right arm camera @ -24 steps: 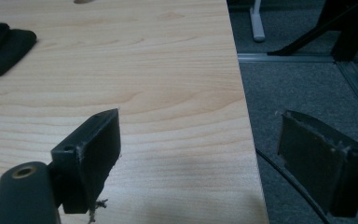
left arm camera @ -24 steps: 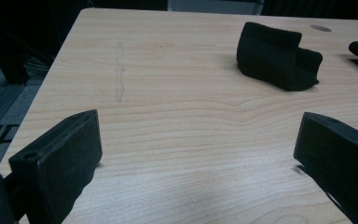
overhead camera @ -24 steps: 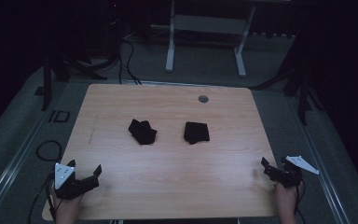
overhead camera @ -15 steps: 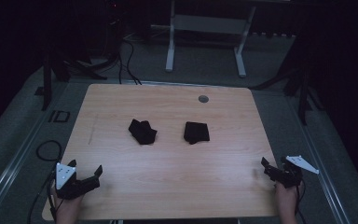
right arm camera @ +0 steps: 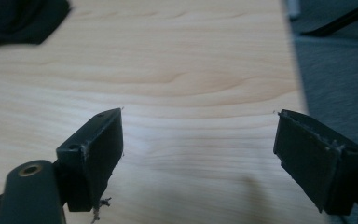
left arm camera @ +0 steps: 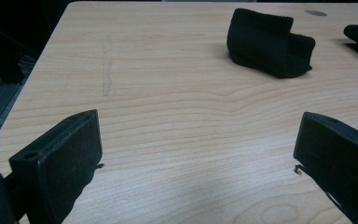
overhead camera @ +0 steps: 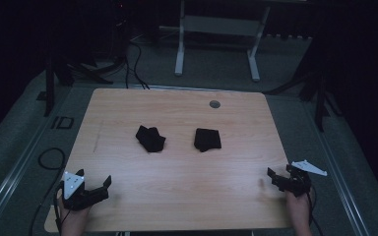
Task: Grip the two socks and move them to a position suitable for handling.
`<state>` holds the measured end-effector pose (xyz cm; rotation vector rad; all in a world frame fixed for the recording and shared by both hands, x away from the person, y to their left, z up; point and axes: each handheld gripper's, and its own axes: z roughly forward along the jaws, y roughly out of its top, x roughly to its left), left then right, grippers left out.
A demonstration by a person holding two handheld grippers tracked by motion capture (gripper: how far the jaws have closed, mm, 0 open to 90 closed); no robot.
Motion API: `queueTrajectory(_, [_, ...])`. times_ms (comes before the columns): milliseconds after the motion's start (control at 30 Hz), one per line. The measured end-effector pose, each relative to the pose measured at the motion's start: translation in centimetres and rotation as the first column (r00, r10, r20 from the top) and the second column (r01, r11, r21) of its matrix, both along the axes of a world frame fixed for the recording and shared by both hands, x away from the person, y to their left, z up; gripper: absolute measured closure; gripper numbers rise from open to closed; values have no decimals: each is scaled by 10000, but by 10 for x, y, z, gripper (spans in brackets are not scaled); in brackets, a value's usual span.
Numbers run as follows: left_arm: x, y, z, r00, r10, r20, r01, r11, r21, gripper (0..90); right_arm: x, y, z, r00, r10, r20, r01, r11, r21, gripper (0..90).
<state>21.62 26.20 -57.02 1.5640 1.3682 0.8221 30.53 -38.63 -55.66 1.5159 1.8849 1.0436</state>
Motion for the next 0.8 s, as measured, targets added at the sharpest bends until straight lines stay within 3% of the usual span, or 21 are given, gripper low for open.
queueTrajectory(100, [0, -4, 1, 9999, -67, 128, 66, 10000, 28, 12, 4, 10, 1, 9987, 455, -241, -456, 9990, -26, 154])
queueTrajectory(200, [0, -6, 1, 9997, -141, 202, 137, 9996, 228, 12, 10, 25, 2, 9948, 889, -489, -911, 9948, -464, 148])
queueTrajectory(300, [0, -6, 2, 9994, -122, 314, 123, 9999, -22, 12, 14, 32, 4, 9925, 1078, -575, -1102, 9931, -402, 146])
queueTrajectory(367, [-1, -5, 3, 9992, -6, 396, 22, 9992, -400, 12, 16, 36, 5, 9904, 1242, -609, -1267, 9911, -397, 145])
queueTrajectory(533, [-2, -4, 4, 9991, 239, 348, -221, 9983, -537, 12, 21, 49, 10, 9849, 1607, -640, -1633, 9859, -373, 135])
queueTrajectory(567, [-3, -2, 6, 9992, 59, 394, -18, 9949, -1012, 12, 22, 52, 10, 9839, 1669, -638, -1696, 9847, -394, 134])
queueTrajectory(633, [-4, -3, 8, 9991, -159, 384, 204, 9926, -1199, 12, 24, 58, 12, 9848, 1638, -578, -1668, 9846, -516, 132])
queueTrajectory(733, [-4, -8, 9, 9991, -410, 69, 415, 9947, -936, 12, 27, 64, 16, 9843, 1704, -462, -1715, 9850, -210, 132])
queueTrajectory(800, [-4, -8, 9, 9991, -410, 69, 415, 9947, -936, 12, 28, 67, 18, 9842, 1728, -395, -1733, 9848, -86, 132])
